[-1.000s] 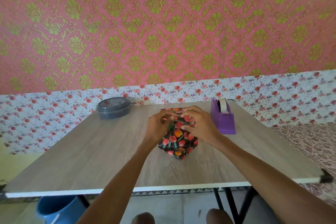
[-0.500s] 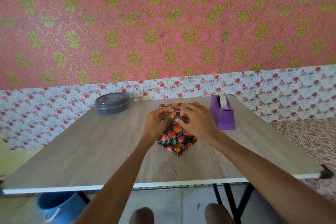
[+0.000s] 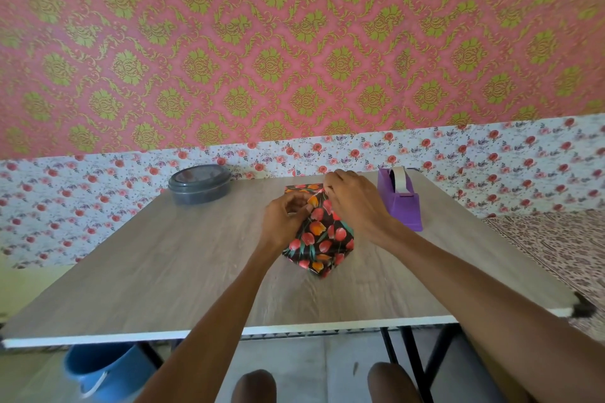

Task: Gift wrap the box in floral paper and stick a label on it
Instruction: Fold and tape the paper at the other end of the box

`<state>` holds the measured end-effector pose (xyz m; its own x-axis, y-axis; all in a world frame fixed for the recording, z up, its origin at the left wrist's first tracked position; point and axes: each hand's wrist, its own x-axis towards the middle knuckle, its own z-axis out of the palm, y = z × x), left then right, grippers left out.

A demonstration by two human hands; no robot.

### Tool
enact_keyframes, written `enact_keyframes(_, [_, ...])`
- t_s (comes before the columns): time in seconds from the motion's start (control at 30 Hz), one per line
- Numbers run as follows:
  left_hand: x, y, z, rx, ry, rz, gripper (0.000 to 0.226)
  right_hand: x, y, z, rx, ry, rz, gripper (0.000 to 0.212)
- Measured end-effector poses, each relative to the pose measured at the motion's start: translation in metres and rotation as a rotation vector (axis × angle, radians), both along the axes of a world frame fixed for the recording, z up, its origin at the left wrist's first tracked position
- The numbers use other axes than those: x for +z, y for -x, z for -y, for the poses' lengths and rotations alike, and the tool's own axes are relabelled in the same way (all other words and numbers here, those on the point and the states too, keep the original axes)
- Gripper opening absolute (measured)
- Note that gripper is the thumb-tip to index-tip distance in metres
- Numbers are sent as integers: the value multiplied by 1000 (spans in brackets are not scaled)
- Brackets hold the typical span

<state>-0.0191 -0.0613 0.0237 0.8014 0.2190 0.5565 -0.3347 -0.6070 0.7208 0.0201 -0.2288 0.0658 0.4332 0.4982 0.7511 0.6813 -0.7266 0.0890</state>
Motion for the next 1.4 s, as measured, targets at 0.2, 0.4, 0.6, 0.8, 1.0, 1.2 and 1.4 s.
enact_keyframes(0.2, [-1, 0, -1, -34, -3, -33, 17, 6, -5, 0, -58, 77, 17, 36])
enact_keyframes(0.4, [1, -3, -2, -23, -105, -54, 20, 13, -15, 1, -109, 239, 225, 44])
enact_keyframes(0.6, [-7, -4, -4, -23, -45, -90, 22, 17, -8, -2, 115, 57, -81, 38])
enact_keyframes(0.8, [-3, 0, -1, -138, 243, -109, 11, 22, -10, 1, 283, -339, -754, 63])
enact_keyframes(1.0, [2, 5, 4, -203, 385, -114, 14, -4, -13, 14, 359, -306, -1079, 99])
enact_keyframes(1.2, [2, 5, 2, -204, 390, -137, 12, -19, -20, 26, 549, -358, -1210, 69])
enact_keyframes(1.4, [9, 12, 6, -184, 221, -51, 30, -24, -17, 12, 280, -529, -904, 32])
